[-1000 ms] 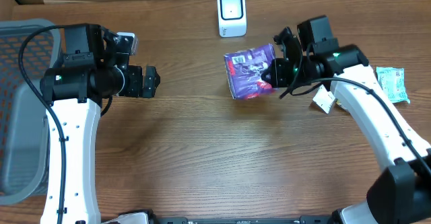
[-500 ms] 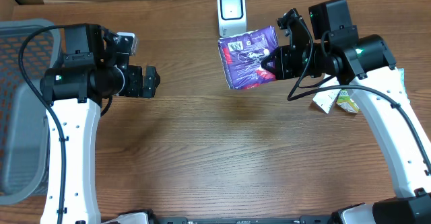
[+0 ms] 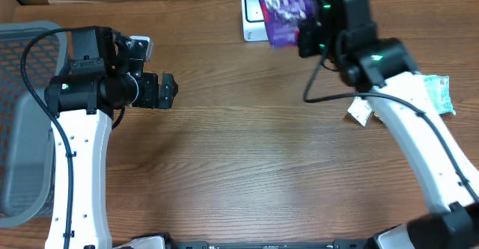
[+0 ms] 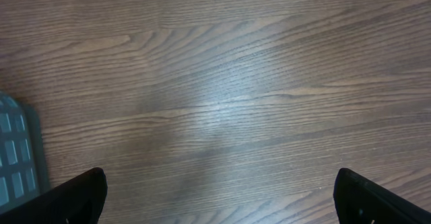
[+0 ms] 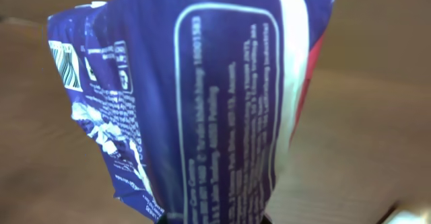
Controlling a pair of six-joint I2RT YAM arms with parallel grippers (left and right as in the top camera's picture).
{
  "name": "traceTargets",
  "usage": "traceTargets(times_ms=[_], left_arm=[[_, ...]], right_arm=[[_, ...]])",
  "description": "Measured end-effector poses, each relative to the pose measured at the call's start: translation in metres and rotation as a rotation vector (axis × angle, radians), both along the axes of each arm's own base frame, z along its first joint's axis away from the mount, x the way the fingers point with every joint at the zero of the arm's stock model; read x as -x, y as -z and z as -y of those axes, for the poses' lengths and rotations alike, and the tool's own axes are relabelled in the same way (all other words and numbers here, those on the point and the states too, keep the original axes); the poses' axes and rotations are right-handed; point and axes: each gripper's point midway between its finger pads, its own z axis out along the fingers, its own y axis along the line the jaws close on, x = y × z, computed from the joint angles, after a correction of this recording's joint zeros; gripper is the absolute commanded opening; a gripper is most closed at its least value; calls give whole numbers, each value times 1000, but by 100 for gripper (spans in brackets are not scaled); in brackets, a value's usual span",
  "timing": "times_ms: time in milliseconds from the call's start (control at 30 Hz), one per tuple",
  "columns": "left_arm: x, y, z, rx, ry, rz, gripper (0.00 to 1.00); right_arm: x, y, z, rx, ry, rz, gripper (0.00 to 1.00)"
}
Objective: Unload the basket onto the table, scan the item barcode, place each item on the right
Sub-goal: 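Raise the snack pack up toward the white scanner, then hold the snack pack's barcode side against the white scanner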
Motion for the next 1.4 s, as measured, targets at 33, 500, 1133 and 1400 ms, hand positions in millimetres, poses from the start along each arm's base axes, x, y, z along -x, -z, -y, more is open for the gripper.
traceTargets(times_ms=[33,500,1133,1400], left_arm=[[0,0,0,0,0,0,100],[0,0,0,0,0,1,99],[0,0,0,0,0,0,100],[0,0,0,0,0,0,100]], right_arm=[[-9,3,-2,42,14,30,4],[-103,31,-8,860,13,354,4],[-153,85,-27,1411,-60,503,4],[-155,89,-32,1430,-80,523,4]])
